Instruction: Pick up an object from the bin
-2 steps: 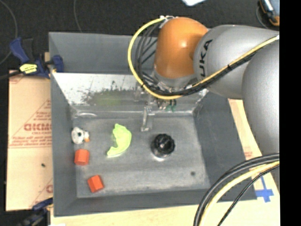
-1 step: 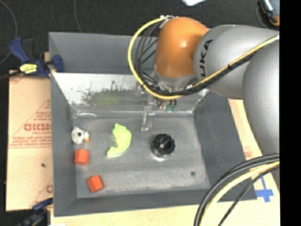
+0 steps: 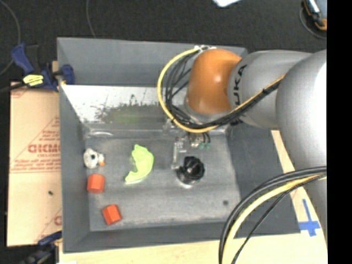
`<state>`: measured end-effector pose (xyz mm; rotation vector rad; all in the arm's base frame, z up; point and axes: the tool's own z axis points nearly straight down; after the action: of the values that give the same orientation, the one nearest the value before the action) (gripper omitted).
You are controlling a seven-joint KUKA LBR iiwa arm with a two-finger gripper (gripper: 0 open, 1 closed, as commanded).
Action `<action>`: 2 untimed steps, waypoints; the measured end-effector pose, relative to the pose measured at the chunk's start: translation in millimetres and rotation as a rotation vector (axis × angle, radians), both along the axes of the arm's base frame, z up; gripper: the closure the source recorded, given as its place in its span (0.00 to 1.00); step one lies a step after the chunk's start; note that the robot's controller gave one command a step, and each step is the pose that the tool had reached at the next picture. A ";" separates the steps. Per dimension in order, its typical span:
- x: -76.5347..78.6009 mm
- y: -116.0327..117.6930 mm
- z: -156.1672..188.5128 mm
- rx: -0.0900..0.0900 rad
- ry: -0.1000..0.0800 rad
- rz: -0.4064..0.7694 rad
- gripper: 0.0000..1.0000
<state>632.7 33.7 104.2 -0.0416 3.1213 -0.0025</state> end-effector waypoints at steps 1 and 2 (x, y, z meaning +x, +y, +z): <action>-0.4 0.1 0.0 0.000 0.001 0.001 0.00; -0.3 0.0 1.4 0.000 -0.002 0.019 0.00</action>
Offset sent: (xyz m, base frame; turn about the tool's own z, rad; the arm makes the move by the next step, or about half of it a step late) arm -0.0124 -0.0116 -0.0030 -0.1997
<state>632.4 33.8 105.6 -0.0712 3.1186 -0.0024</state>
